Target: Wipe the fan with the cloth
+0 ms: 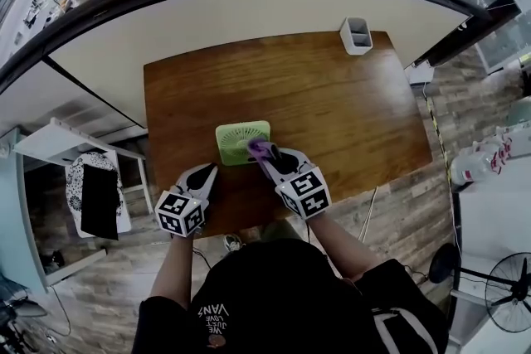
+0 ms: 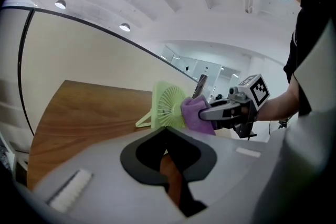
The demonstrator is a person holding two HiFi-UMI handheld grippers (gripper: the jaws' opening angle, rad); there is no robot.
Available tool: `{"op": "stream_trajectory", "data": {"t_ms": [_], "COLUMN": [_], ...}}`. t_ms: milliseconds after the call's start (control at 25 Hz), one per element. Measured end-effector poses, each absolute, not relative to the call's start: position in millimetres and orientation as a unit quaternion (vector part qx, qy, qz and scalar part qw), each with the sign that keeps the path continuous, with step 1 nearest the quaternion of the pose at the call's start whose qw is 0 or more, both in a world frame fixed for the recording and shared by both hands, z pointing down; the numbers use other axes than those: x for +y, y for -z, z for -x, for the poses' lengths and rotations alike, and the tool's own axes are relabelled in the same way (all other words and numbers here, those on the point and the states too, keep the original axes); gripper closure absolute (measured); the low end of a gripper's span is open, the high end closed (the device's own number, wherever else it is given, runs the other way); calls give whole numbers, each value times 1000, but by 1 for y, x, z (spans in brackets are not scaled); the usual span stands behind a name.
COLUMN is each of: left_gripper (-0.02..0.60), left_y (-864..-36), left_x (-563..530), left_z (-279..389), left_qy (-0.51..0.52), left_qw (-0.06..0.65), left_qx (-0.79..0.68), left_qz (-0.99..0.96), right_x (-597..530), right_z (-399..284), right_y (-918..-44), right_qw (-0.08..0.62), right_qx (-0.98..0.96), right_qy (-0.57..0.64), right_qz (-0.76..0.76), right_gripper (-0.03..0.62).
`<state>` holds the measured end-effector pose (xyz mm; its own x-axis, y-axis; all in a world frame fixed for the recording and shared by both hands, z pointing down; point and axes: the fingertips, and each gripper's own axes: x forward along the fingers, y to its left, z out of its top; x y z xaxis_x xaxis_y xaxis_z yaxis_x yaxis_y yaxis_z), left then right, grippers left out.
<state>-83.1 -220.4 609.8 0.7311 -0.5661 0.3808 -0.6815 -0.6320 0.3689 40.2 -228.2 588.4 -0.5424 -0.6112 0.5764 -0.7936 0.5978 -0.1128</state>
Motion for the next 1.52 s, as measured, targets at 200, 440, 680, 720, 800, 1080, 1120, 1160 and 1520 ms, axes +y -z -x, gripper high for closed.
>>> {"op": "stream_trajectory", "data": {"t_ms": [200,440,680,720,800,1080,1120,1160,1520], "left_gripper": [569,569,569,569,571,569,571,569,569], "left_y": [-606,-598,-580,-576,-568,-555,-554,-555,-558], "left_x": [-220,-216,-208,-206,-201,-181,-178,-175,-169], "left_z": [78,84,98,99,102,125,129,134,151], "left_qy": [-109,-102,-77,-72,-64,-49,-48,-47,-44], "left_qw": [252,254,247,244,239,238,240,242,249], "left_qx": [-345,-359,-386,-389,-393,-415,-420,-425,-449], "left_qz": [-898,-892,-885,-885,-886,-877,-874,-871,-857], "right_x": [-230,-225,-213,-211,-207,-202,-201,-201,-211], "right_z": [-68,-88,-64,-56,-37,39,46,52,51], "right_y": [-592,-597,-587,-586,-587,-605,-609,-614,-635], "right_qw": [248,257,233,229,225,252,261,269,294], "right_qx": [-841,-819,-831,-836,-849,-883,-885,-886,-879], "right_qy": [-192,-203,-192,-192,-191,-174,-170,-167,-177], "right_qz": [-441,-470,-467,-460,-439,-355,-347,-339,-332], "right_gripper": [510,510,510,510,510,510,510,510,510]}}
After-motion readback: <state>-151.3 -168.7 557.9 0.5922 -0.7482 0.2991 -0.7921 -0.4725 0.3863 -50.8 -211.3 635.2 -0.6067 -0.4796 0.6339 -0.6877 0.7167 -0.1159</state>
